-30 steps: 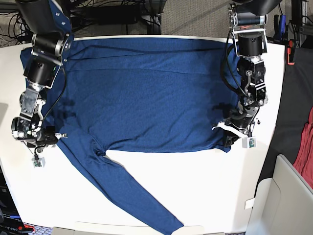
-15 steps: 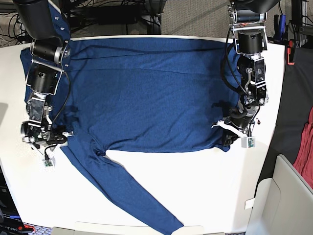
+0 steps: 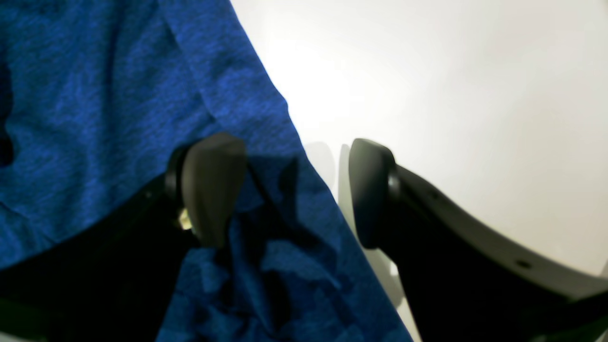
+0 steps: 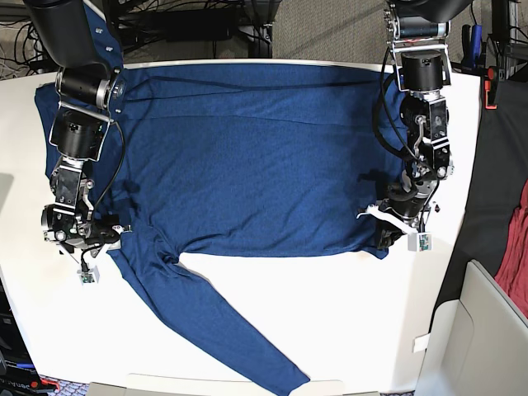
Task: Fold the T-shirt properly
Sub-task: 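Grasp the hem corners with both grippers, then lift the hem corners and pull them toward the shoulder edge with both grippers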
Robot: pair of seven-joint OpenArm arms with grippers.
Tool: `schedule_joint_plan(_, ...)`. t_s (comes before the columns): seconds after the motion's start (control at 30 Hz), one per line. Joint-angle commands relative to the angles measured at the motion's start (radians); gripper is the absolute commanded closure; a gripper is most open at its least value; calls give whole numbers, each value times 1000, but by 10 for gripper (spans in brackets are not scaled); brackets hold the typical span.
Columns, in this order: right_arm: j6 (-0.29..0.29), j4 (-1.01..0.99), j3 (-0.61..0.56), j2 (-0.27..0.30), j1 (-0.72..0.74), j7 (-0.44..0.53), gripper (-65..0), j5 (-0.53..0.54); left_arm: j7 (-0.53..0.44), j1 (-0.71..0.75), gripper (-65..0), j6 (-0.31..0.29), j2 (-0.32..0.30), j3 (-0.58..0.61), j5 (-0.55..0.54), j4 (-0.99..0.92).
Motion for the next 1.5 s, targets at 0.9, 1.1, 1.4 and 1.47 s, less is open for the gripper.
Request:
schedule_joint_plan(0.9,13,448,206,18,-227,-229,-66,280,-26,-3,0,-7,-10,-3,-8,29)
schedule_joint_plan(1.1,53,539,205,12,-251,-260,-66,372,-26,54,0,-7,-10,-3,-8,160)
schedule_joint_plan(1.4,133,730,209,10,-380,-323,-65,465,-23,212,0,-7,-30,-34,-8,378)
schedule_joint_plan(1.47,153,783,219,10,-421,-323,-65,485,-2,252,0,-7,-25,-69,-8,425)
